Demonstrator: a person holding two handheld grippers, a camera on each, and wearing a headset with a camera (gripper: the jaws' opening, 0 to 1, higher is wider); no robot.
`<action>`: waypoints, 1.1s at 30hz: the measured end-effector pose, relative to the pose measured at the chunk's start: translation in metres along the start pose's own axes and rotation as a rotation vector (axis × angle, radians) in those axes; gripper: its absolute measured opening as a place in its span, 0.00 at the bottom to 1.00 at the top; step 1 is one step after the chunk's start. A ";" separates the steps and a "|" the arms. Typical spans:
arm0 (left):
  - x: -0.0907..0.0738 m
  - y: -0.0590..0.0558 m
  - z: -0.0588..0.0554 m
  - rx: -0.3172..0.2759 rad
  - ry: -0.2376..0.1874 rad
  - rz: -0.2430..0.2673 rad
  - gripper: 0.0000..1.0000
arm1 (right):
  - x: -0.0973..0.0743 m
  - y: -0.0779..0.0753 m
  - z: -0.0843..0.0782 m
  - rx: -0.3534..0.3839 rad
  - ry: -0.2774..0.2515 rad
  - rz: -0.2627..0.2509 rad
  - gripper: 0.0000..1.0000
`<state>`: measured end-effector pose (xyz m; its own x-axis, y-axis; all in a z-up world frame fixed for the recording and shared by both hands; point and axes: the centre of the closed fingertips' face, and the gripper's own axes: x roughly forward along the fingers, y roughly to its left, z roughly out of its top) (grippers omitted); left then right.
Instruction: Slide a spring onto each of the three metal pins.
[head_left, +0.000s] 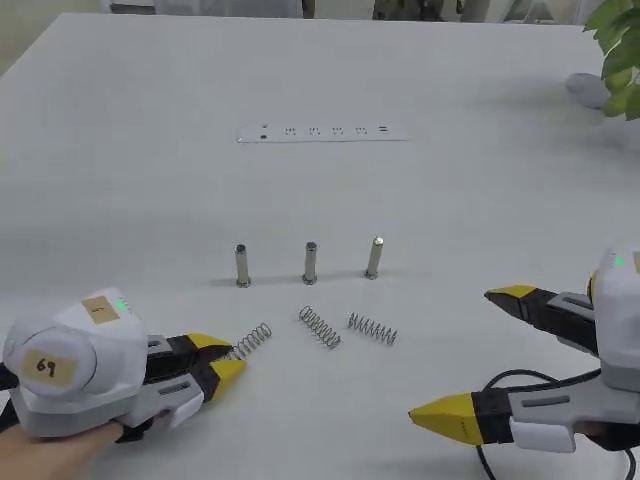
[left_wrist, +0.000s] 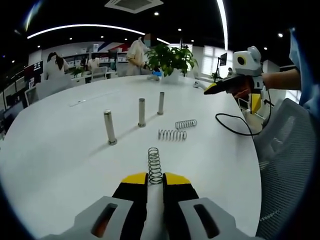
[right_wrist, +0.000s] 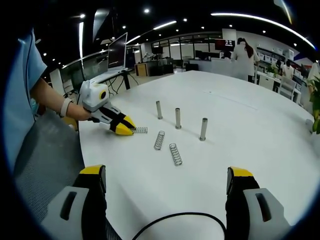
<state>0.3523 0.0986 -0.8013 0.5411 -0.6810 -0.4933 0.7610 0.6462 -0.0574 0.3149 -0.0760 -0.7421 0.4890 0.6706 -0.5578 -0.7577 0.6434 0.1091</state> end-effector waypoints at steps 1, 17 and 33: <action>0.000 0.001 0.000 0.002 0.001 0.000 0.03 | 0.000 0.000 0.000 -0.001 0.001 -0.001 1.00; -0.001 0.001 -0.001 0.002 0.001 -0.003 0.02 | 0.001 0.002 -0.001 0.003 0.000 0.002 1.00; -0.009 -0.009 0.024 0.009 -0.059 -0.039 0.02 | 0.004 0.006 0.004 -0.002 -0.004 0.015 0.99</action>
<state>0.3495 0.0903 -0.7756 0.5311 -0.7247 -0.4391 0.7849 0.6160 -0.0674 0.3139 -0.0684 -0.7402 0.4793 0.6816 -0.5528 -0.7659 0.6324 0.1157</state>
